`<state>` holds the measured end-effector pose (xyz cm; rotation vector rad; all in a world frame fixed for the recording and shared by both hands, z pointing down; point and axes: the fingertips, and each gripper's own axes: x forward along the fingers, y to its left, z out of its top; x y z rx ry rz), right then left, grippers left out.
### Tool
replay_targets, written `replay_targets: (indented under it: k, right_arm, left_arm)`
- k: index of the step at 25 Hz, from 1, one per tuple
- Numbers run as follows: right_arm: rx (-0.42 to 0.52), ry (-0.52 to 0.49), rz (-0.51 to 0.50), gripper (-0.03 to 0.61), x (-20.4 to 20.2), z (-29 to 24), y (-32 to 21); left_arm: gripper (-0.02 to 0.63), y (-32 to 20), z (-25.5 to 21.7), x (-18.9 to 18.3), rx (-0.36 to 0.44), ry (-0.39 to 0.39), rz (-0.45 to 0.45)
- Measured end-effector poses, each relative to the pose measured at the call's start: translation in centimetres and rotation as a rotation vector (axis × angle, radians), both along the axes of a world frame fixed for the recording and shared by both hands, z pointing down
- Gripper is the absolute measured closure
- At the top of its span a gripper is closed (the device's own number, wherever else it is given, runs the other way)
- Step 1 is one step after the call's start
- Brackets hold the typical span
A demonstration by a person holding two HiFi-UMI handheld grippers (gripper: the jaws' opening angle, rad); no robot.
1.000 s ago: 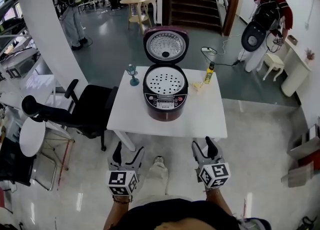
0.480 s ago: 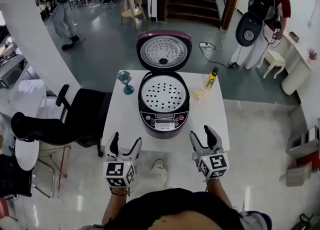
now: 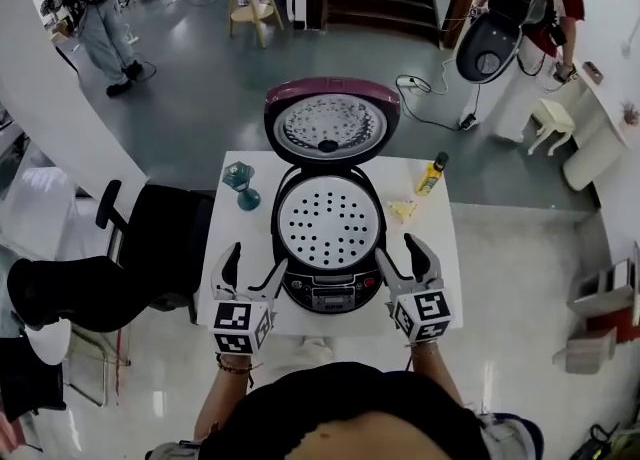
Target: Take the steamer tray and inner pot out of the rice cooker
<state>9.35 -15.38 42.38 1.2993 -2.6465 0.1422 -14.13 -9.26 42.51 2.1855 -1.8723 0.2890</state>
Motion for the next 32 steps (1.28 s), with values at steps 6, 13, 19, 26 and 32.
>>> replay_targets:
  k: [6, 13, 19, 26, 32]
  right_arm:
    - [0.002, 0.109, 0.018, 0.344, -0.8, 1.6, -4.2]
    - [-0.064, 0.227, 0.005, 0.344, -2.0, 3.6, -7.0]
    - [-0.195, 0.500, -0.089, 0.344, -2.7, 6.8, -9.3]
    - [-0.308, 0.656, -0.221, 0.344, -4.1, 8.5, -10.9]
    - [-0.341, 0.828, -0.291, 0.344, -5.1, 10.6, -11.3]
  left_arm:
    - [0.249, -4.6, 1.6, 0.6, -0.052, -0.032, 0.064]
    - [0.249, -8.4, 4.2, 1.5, -0.148, -0.095, 0.092]
    - [0.249, -10.6, 6.6, 1.5, -0.325, -0.303, 0.120]
    - [0.249, -12.0, 8.7, 2.8, -0.476, -0.407, 0.220]
    - [0.249, -12.6, 10.6, 1.9, -0.555, -0.533, 0.217]
